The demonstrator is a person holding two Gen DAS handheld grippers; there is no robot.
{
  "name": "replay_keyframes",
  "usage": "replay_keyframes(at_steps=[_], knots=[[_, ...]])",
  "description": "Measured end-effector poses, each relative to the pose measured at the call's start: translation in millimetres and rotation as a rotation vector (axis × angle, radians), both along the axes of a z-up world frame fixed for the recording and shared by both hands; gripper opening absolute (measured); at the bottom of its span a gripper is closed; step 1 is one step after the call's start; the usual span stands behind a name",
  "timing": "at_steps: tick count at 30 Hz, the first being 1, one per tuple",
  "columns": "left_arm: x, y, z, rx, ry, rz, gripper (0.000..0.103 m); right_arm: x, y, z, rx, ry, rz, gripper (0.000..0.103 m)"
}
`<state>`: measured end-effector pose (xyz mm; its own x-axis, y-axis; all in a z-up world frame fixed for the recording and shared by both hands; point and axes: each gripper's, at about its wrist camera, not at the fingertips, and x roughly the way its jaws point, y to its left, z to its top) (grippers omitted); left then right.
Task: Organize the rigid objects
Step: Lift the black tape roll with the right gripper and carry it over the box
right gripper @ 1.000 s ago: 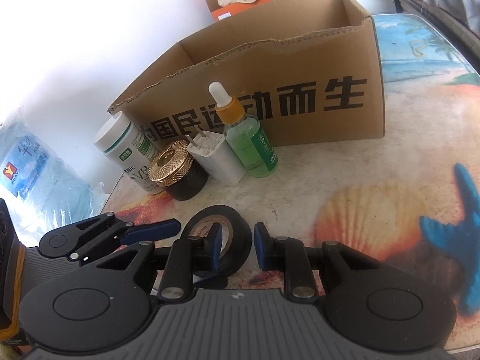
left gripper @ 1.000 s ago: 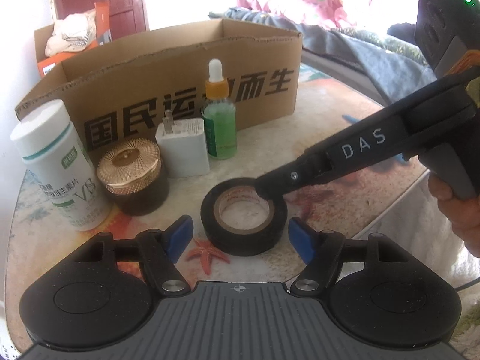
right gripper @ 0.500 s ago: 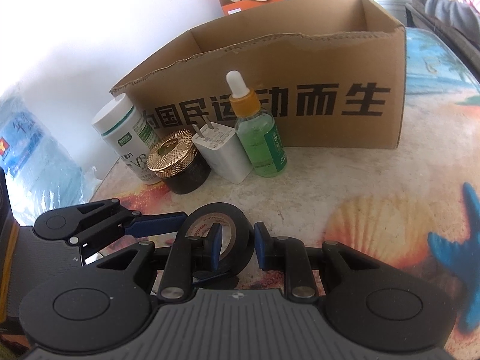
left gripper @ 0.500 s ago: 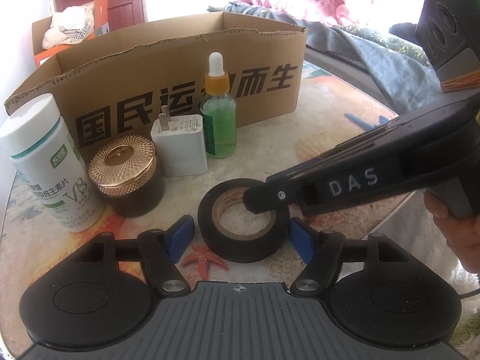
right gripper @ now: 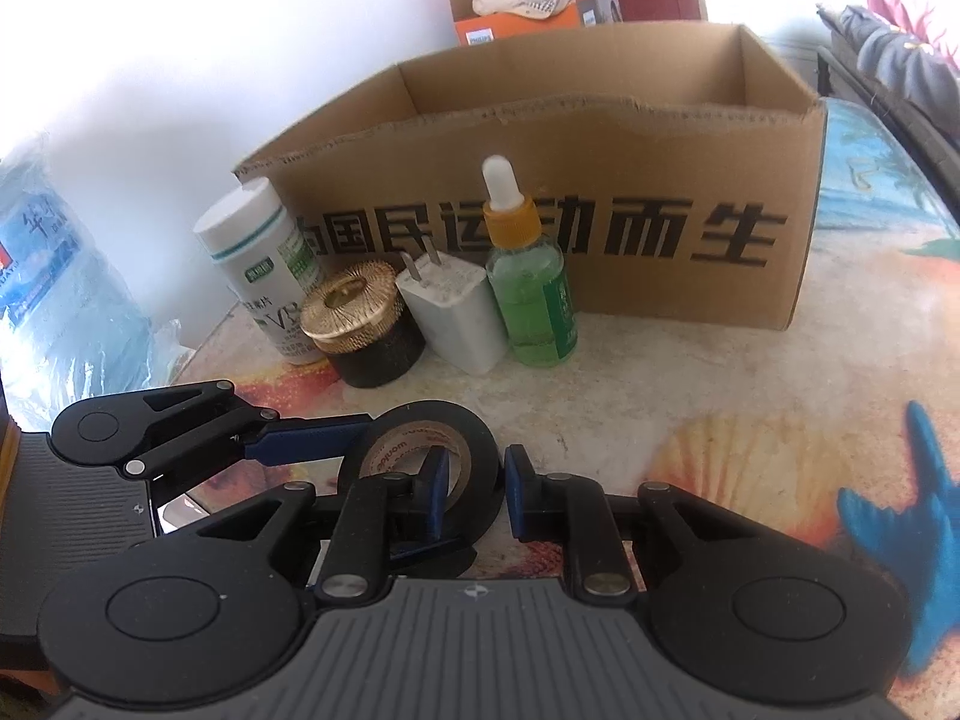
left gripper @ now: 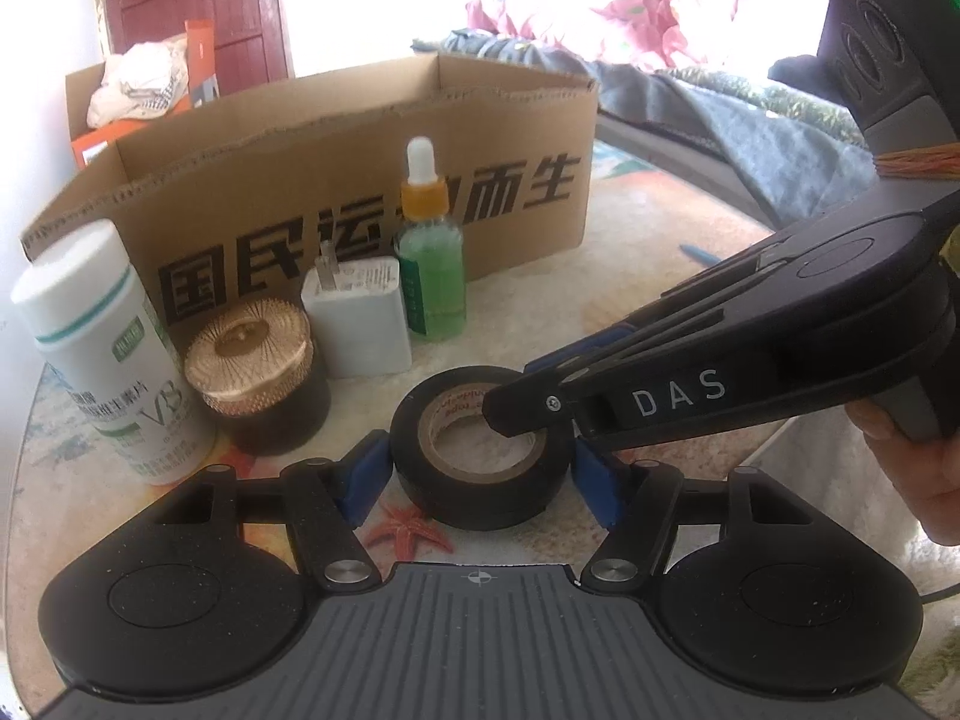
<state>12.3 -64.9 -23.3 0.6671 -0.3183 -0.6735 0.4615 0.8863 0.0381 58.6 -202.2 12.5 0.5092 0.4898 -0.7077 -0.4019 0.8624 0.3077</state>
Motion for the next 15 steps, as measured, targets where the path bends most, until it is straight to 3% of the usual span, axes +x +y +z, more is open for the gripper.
replay_keyframes(at_steps=[7,15], knots=[[-6.6,3.1,33.8,-0.011,-0.1,0.001,0.066,-10.0,-0.2,38.6,0.005,-0.106,-0.009,0.022],[13.0,5.8,106.3,0.022,-0.296,0.005,0.066,8.0,6.0,115.3,0.014,-0.322,0.019,0.022]])
